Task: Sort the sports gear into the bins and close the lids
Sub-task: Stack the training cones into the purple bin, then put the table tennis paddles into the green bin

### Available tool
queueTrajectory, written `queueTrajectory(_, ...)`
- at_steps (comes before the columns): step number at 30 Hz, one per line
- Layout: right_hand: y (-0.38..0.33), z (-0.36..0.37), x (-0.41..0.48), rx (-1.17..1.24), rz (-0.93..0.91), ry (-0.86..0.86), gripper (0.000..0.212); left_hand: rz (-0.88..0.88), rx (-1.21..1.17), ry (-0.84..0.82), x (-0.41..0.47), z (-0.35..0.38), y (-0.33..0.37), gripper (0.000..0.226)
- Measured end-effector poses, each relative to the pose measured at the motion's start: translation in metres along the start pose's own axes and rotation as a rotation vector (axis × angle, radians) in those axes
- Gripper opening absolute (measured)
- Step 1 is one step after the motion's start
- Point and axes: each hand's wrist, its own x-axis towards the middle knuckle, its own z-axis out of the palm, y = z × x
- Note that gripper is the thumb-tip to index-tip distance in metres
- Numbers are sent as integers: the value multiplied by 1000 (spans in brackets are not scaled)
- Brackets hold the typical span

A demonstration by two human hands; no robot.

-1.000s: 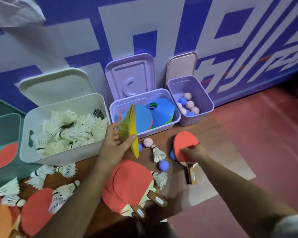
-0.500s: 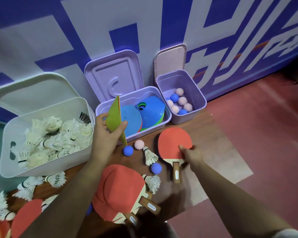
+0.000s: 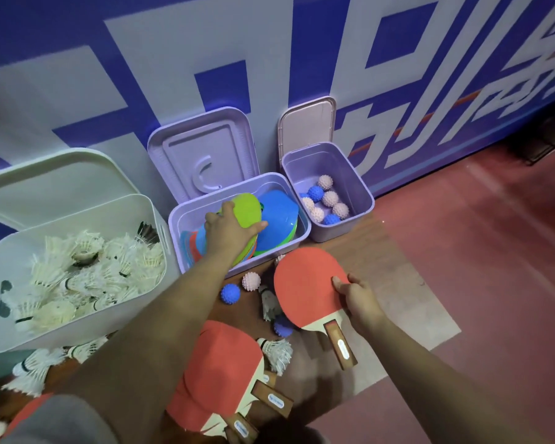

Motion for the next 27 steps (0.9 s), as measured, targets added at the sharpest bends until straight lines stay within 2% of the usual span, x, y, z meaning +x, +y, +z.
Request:
queueTrajectory(4,0,-6,-4,4,1,-94,18,114,115,-195,12,11,-16,88)
queueTrajectory(6,-2,-6,-7,-1,0,-133,18,195,155,-237,10,7,-29,84)
queueTrajectory(9,-9,-1,-18,-5,-17,-197,24,223,115,-179,0,-4,-46,73)
queueTrajectory(12,-24,11,-34,-1,-45,-271,22,123,-171,-56,-23,-24,-40,36)
queueTrajectory(13,-29,17,-39,-7,-64,-297,21,39,-339,-105,-35,-37,-33,26)
queueTrajectory(15,-39,32,-46,-8,-99,-348,22,-127,-640,-389,-60,-60,-27,29)
queueTrajectory(17,-50,54,-60,-27,-125,-397,21,-194,-748,-681,-88,-84,-35,42)
queueTrajectory(19,-57,82,-76,-35,-140,-429,17,-184,-811,-762,-113,-105,-52,44)
queueTrajectory(21,-58,113,-90,-29,-143,-453,10,-197,-944,-634,-129,-120,-70,42)
queueTrajectory(23,-55,149,-108,-22,-155,-498,6,-224,-1105,-418,-147,-141,-89,29)
queueTrajectory(25,-51,183,-129,28,-158,-566,11,-254,-1213,-216,-160,-163,-112,19)
queueTrajectory(27,-45,213,-149,18,-148,-640,21,-268,-1295,-40,-173,-188,-142,21)
